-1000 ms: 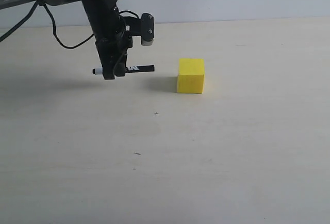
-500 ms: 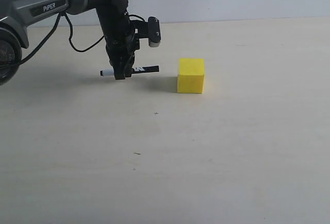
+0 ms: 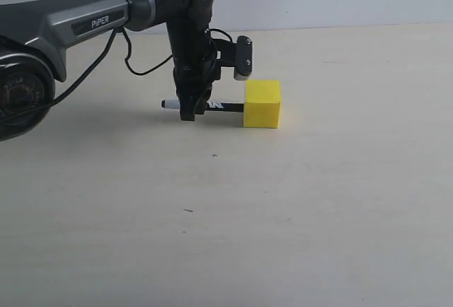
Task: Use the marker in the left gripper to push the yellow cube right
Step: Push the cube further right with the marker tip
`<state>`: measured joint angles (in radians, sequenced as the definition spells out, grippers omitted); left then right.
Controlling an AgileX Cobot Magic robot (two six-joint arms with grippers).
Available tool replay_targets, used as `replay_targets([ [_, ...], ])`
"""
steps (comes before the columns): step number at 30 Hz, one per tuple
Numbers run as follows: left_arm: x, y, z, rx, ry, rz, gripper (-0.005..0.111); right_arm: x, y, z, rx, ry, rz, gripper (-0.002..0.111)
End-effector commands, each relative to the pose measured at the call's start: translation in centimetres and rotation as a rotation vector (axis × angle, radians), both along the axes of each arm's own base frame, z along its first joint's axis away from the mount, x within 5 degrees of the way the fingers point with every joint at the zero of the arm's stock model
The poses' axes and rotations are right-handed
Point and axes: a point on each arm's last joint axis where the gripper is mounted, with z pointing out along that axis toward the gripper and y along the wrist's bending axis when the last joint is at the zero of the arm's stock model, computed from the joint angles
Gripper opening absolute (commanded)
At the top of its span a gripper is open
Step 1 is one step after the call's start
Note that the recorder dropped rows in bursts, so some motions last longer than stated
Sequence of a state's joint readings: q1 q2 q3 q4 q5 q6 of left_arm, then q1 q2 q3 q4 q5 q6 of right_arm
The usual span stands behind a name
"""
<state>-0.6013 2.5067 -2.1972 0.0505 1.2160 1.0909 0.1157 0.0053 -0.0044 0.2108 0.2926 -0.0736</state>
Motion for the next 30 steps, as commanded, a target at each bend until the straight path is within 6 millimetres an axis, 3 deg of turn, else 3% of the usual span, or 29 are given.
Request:
replay_targets([
  [1, -1.0, -2.4, 1.8, -0.043, -0.041, -0.052, 0.0, 0.0, 0.0, -0.1, -0.004, -0.008, 0.0, 0.0],
  [5, -0.7, -2.7, 2.9, -0.076, -0.067, -0.045, 0.0, 0.0, 0.0, -0.1, -0.004, -0.008, 0.0, 0.0],
  [13, 1.5, 0.3, 2.5, -0.108, -0.046, 0.219, 0.0, 0.0, 0.0, -0.1, -0.004, -0.008, 0.0, 0.0],
  [30, 0.4, -0.2, 1.0, -0.046, -0.019, 0.13, 0.0, 0.0, 0.0, -0.1, -0.004, -0.008, 0.0, 0.0],
])
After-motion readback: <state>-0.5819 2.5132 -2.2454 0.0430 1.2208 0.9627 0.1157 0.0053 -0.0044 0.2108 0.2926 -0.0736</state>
